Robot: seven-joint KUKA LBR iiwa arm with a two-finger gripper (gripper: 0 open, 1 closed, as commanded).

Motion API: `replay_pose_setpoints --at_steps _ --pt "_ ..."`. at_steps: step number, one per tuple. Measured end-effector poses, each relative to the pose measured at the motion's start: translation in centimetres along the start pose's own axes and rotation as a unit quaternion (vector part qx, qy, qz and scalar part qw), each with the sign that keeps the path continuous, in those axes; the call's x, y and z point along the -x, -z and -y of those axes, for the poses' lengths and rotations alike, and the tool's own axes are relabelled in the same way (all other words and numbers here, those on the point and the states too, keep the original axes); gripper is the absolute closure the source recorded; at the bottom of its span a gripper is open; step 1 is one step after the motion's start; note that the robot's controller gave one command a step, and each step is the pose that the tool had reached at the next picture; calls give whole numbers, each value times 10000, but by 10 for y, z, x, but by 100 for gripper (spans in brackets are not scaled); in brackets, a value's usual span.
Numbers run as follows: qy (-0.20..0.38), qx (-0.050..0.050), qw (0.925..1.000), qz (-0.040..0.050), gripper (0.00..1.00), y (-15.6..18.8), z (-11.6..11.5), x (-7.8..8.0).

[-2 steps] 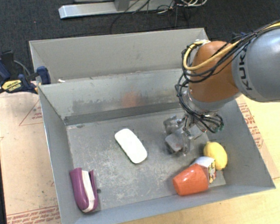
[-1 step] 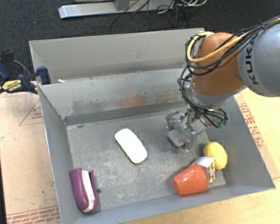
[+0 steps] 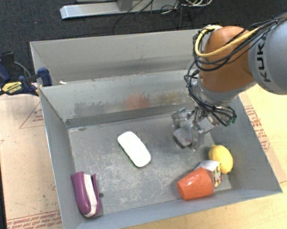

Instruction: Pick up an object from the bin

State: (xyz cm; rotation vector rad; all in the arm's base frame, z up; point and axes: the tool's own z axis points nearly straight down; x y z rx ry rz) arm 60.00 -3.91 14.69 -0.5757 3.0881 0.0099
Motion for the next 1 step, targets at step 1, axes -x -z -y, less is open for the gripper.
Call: replay_pose_setpoints --at_steps 1 --pt "-1 -9 10000 20 100 25 0 1"
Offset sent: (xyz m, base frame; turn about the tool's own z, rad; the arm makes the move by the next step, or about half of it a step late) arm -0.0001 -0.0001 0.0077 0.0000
